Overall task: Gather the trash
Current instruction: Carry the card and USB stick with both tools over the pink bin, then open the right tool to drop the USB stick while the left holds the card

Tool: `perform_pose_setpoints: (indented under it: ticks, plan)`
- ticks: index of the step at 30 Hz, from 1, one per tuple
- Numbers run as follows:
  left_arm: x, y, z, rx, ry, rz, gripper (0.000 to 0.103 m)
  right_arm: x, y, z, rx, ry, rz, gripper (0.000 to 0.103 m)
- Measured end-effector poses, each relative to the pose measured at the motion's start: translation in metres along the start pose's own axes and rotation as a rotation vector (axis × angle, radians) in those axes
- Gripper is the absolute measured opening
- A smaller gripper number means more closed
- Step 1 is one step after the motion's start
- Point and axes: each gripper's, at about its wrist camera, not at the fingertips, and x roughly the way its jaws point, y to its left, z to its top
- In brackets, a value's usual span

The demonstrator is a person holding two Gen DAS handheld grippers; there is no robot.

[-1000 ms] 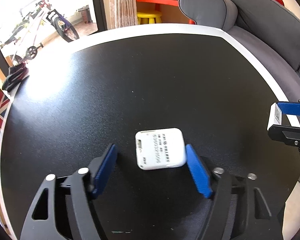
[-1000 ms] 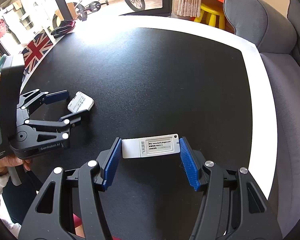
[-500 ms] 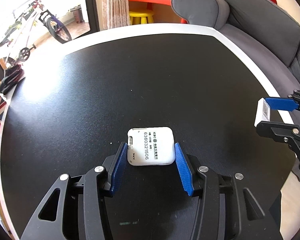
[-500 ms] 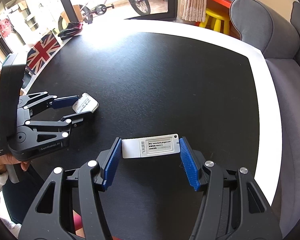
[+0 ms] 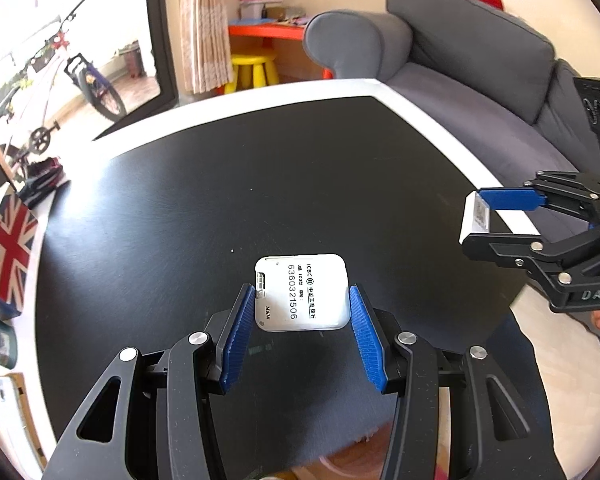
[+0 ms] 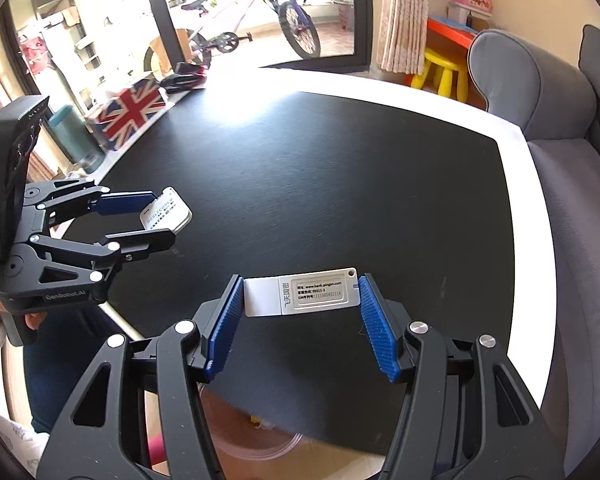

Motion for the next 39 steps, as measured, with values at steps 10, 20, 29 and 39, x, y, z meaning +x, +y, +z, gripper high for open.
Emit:
perform_pose_setpoints:
  ticks: [10, 20, 29, 39]
  plan:
    - [-0.047, -0.025, -0.04, 0.056, -0.028, -0.058, 0.047, -0.053, 0.041, -0.048, -0.041, -0.061, 0.031, 0.058]
    - [-0.057, -0.04, -0.086, 0.067, -0.01, -0.104, 0.047, -0.067, 0.063, -0.101, -0.072, -0.038, 0.079, 0.058]
    - [-0.048, -0.041, -0.114, 0.057, 0.02, -0.131, 0.047, -0.043, 0.075, -0.137, -0.058, 0.027, 0.116, 0.058]
    - [-0.045, -0.04, -0.121, 0.055, 0.023, -0.138, 0.047, -0.033, 0.079, -0.144, -0.06, 0.037, 0.12, 0.076]
